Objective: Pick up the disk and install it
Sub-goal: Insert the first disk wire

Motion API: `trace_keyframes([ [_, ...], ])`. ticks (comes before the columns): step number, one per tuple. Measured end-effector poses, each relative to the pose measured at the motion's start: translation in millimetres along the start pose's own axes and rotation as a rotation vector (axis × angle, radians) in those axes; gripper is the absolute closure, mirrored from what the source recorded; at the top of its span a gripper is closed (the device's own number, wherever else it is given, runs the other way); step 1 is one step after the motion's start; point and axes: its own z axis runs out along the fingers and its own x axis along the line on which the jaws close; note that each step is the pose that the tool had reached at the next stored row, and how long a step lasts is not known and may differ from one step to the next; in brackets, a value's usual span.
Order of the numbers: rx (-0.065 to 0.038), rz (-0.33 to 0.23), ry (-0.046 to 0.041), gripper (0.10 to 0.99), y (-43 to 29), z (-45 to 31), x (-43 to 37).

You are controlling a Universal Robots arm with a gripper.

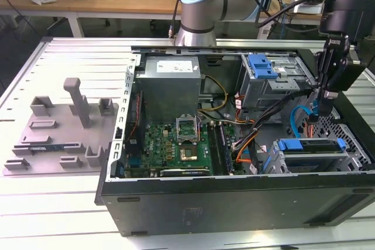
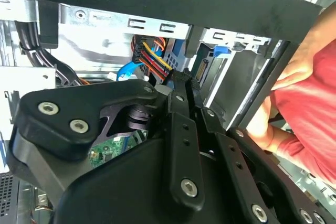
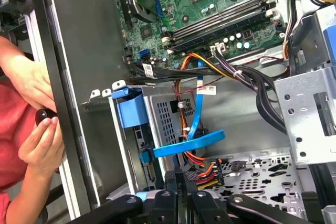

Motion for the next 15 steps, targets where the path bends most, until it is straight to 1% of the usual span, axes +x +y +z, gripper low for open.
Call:
trace_keyframes([
  [1,0.001,0.000,-0.0014,0.918,0.0,0.5,1.1],
  [3,0.001,0.000,-0.0091,0.918,-0.9,2.3,4.6],
  [4,0.001,-0.001,-0.0173,0.918,-2.0,4.8,9.2],
  [6,0.002,-0.002,-0.0258,0.918,-3.1,7.1,14.1],
  [8,0.002,-0.003,-0.0325,0.918,-3.6,8.5,17.6],
  [14,0.002,-0.008,-0.0469,0.918,-3.0,11.8,27.1],
  [15,0.005,-0.014,-0.0489,0.918,-1.6,12.7,29.0],
])
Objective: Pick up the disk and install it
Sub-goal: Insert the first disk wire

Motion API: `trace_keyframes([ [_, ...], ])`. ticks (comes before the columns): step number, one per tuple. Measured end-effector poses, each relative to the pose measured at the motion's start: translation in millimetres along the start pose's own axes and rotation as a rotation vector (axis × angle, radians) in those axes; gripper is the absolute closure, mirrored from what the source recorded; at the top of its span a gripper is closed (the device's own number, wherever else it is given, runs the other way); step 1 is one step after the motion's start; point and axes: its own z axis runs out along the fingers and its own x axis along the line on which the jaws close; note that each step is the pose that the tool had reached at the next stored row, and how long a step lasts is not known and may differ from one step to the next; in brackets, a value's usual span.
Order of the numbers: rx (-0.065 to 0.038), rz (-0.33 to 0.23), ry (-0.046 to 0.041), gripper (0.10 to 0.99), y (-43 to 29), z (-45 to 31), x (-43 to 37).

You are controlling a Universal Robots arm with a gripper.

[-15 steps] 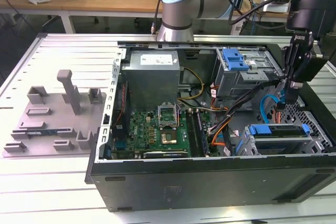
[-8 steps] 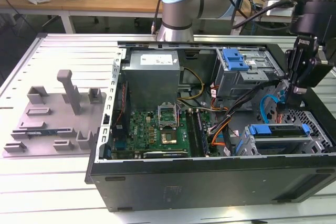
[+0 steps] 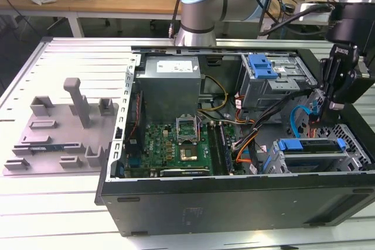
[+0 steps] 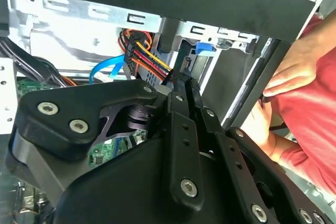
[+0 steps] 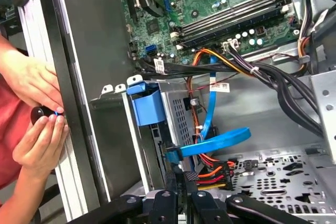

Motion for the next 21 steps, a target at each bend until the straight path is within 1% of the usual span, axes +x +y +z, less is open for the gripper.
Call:
trace_keyframes([
  [4,0.011,-0.026,-0.0056,0.918,3.8,1.5,3.9],
  [5,0.014,-0.036,-0.0161,0.918,4.1,2.1,5.2],
  [6,0.013,-0.039,-0.0251,0.918,3.9,2.4,5.9],
  [7,0.011,-0.040,-0.0370,0.918,3.7,2.8,6.9],
  [8,0.006,-0.041,-0.0639,0.918,3.1,3.9,9.2],
  [9,0.004,-0.042,-0.0795,0.918,2.6,4.7,10.7],
  [10,0.003,-0.043,-0.0888,0.918,2.4,5.2,11.8],
  [12,-0.002,-0.046,-0.1234,0.918,1.5,6.8,15.2],
  [13,-0.002,-0.048,-0.1328,0.918,1.2,7.4,16.4],
  [15,-0.002,-0.052,-0.1449,0.918,0.9,8.2,18.8],
  [17,-0.001,-0.055,-0.1510,0.918,0.6,8.8,20.9],
  [18,0.000,-0.058,-0.1564,0.918,0.3,9.1,23.2],
  [21,0.002,-0.064,-0.1668,0.918,-0.3,8.9,28.0],
])
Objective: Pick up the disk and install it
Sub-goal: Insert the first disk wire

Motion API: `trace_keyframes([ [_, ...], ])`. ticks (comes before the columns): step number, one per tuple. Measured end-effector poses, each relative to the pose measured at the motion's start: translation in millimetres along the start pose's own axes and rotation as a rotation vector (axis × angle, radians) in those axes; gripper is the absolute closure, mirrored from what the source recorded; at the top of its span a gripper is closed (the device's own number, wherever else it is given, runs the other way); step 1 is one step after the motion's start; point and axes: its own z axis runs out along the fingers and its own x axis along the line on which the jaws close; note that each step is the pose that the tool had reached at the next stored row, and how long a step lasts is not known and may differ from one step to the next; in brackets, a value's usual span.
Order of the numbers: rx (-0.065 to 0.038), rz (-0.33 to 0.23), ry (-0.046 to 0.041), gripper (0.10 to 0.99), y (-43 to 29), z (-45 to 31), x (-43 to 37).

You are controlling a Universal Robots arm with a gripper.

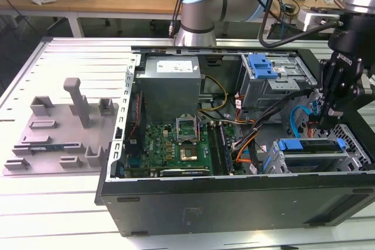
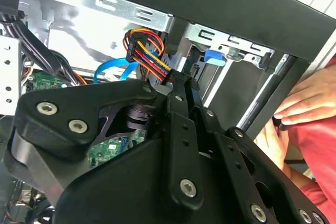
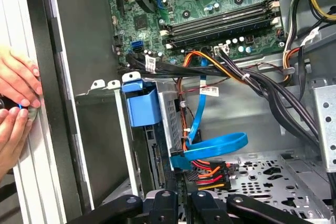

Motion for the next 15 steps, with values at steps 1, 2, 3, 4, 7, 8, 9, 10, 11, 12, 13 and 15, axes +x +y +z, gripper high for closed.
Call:
trace_keyframes([
  [1,0.001,-0.002,-0.0021,0.918,0.0,-0.4,1.2],
  [2,0.001,-0.004,-0.0043,0.918,0.1,-0.8,2.5],
  [3,0.002,-0.007,-0.0052,0.918,0.4,-1.0,3.1],
  [4,0.003,-0.012,-0.0056,0.918,0.9,-1.1,3.8],
  [7,0.011,-0.039,-0.0068,0.918,3.6,-0.9,6.2],
  [8,0.013,-0.046,-0.0070,0.918,4.2,-0.9,6.9],
  [9,0.015,-0.054,-0.0073,0.918,4.5,-1.2,7.7],
  [10,0.017,-0.058,-0.0077,0.918,4.6,-1.6,8.3],
  [11,0.021,-0.067,-0.0083,0.918,4.7,-2.7,9.6],
  [12,0.024,-0.074,-0.0089,0.918,4.8,-3.1,10.9],
  [13,0.025,-0.077,-0.0092,0.918,4.8,-3.1,12.1],
  [15,0.030,-0.081,-0.0142,0.918,4.4,-1.7,17.5],
])
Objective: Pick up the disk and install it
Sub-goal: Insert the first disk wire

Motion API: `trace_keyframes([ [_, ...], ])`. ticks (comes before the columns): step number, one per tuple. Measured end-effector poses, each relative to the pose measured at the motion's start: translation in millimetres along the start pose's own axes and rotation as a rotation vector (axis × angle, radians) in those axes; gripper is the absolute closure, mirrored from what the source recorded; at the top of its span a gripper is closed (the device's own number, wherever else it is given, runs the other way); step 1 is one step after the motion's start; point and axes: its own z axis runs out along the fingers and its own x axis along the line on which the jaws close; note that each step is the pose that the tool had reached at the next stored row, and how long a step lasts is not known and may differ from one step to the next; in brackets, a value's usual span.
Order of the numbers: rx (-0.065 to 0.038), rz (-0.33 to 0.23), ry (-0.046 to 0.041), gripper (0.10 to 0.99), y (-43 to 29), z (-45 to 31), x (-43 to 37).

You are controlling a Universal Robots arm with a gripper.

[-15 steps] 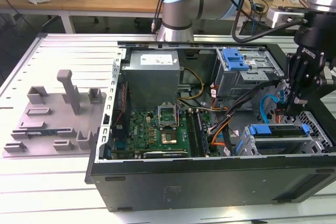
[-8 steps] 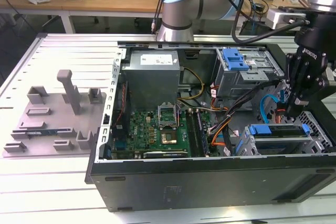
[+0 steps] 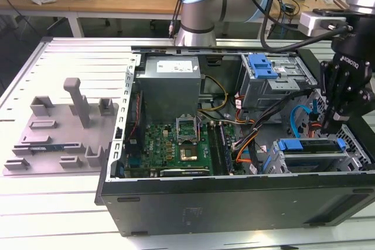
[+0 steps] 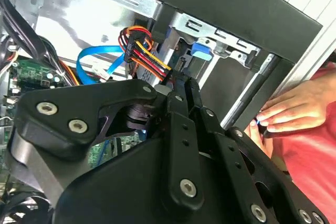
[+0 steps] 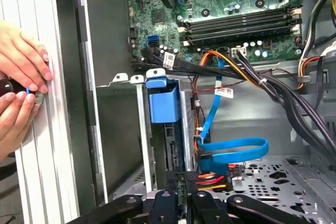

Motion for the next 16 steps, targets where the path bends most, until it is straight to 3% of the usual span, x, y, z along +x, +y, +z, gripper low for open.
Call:
trace_keyframes([
  [5,0.006,0.002,-0.0323,0.918,3.4,2.5,9.9],
  [9,0.006,0.002,-0.0335,0.918,3.4,2.3,10.0],
  [11,0.002,0.003,-0.0670,0.918,3.3,2.6,10.8],
  [12,0.002,0.003,-0.0733,0.918,3.3,2.9,11.6],
  [16,0.006,-0.015,-0.0752,0.918,3.1,3.4,13.8],
])
